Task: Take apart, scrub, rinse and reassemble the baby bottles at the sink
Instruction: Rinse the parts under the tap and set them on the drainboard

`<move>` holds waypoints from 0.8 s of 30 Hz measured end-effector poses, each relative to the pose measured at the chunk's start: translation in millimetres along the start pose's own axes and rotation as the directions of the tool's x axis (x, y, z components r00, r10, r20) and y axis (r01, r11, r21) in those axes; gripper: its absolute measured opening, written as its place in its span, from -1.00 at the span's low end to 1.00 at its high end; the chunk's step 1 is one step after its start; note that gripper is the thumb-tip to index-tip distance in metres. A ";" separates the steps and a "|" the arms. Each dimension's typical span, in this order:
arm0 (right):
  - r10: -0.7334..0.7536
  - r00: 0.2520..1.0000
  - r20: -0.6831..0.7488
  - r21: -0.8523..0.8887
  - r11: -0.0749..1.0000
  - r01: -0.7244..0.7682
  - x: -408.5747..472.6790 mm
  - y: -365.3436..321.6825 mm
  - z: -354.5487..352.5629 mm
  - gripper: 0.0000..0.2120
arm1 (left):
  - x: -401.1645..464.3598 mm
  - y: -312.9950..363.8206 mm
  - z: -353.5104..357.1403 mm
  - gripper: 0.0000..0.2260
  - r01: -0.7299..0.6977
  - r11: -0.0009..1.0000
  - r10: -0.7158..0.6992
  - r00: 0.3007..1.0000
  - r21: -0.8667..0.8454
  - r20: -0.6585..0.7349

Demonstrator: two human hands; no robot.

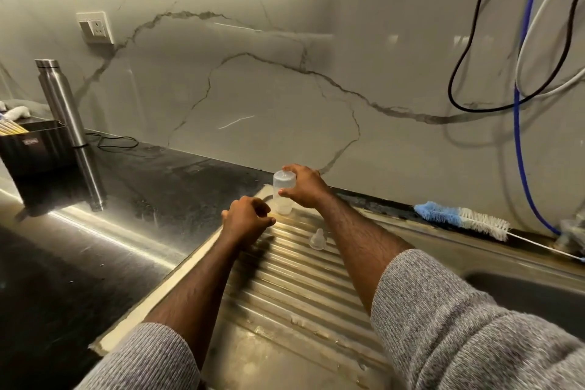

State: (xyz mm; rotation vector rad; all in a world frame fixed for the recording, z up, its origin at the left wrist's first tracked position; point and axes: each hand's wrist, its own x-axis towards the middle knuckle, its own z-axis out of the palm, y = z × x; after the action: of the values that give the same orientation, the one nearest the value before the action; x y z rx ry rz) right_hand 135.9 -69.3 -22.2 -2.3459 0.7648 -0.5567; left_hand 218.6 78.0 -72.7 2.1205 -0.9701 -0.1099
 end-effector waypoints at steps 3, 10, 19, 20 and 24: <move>0.006 0.999 0.038 0.018 1.000 -0.007 -1.6 1.7 -3.5 -0.24 | 1.3 2.2 -1.8 -0.80 0.006 1.000 -0.005 1.000 -0.024 0.029; -0.025 0.996 0.086 0.073 0.997 0.019 -45.7 9.0 -49.9 -0.78 | 4.6 7.1 -1.3 -0.84 0.001 1.000 0.000 0.999 -0.030 0.051; 0.026 0.907 0.419 -0.205 0.977 0.066 -82.4 39.0 -58.0 -0.81 | -1.7 37.3 20.2 -0.83 -0.011 1.000 0.012 0.998 -0.016 0.067; 0.017 0.933 0.359 -0.203 0.977 0.061 -79.9 40.1 -55.0 -0.82 | -2.1 39.0 22.1 -0.84 -0.006 1.000 0.007 0.997 -0.022 0.079; -0.008 0.999 0.048 -0.241 0.970 0.019 -62.9 41.9 -43.1 -0.80 | -2.1 42.7 25.0 -0.81 -0.004 1.000 0.007 0.995 -0.024 0.104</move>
State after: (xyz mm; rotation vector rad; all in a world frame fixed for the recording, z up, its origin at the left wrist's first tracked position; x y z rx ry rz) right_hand 49.4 -74.3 -30.5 -2.5793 0.8361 -0.4323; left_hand 182.0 46.8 -61.0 2.1078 -1.0301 -0.2296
